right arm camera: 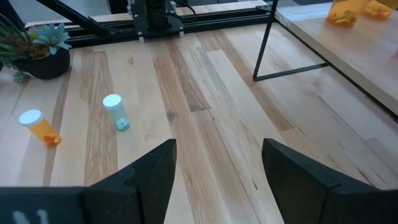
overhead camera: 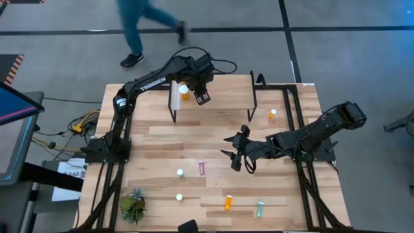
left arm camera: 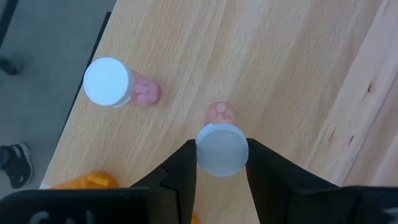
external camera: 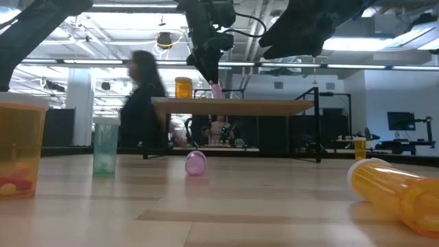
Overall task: Pick and place medicine bottles onto shelf by color
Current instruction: Put the right pink pill bottle on the shelf aligned with the other pink pill bottle
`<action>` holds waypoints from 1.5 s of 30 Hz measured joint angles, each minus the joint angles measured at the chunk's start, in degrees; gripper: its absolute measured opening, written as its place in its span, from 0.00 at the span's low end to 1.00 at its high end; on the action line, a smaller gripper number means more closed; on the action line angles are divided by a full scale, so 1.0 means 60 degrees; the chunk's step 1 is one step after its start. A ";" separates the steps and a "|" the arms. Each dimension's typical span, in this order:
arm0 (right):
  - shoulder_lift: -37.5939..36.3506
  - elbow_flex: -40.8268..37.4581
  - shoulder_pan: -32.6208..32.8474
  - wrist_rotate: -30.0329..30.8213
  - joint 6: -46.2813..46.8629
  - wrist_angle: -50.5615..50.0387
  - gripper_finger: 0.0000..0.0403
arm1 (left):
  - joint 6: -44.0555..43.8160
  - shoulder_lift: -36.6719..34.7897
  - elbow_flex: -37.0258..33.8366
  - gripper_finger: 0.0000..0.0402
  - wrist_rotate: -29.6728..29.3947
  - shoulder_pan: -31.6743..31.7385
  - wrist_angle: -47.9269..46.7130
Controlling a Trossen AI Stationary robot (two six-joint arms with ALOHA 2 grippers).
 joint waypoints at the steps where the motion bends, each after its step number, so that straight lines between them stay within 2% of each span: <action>1: 0.0000 0.0000 0.0000 0.0000 0.0000 0.0000 0.65 | 0.0000 0.0001 0.0001 0.26 0.0000 0.0000 0.0002; 24: 0.0000 0.0000 0.0000 0.0000 0.0000 -0.0004 0.65 | 0.0186 0.0004 -0.0119 0.26 0.0007 -0.0004 -0.0015; 34: 0.0000 0.0000 -0.0030 0.0120 -0.0091 0.0086 0.65 | 0.0226 -0.0011 -0.0130 0.26 -0.0186 -0.0011 -0.0736; 45: 0.0000 0.0000 -0.1021 0.0313 -0.0994 0.0739 0.65 | 0.0226 -0.0106 -0.0130 0.26 -0.0211 -0.0117 -0.1067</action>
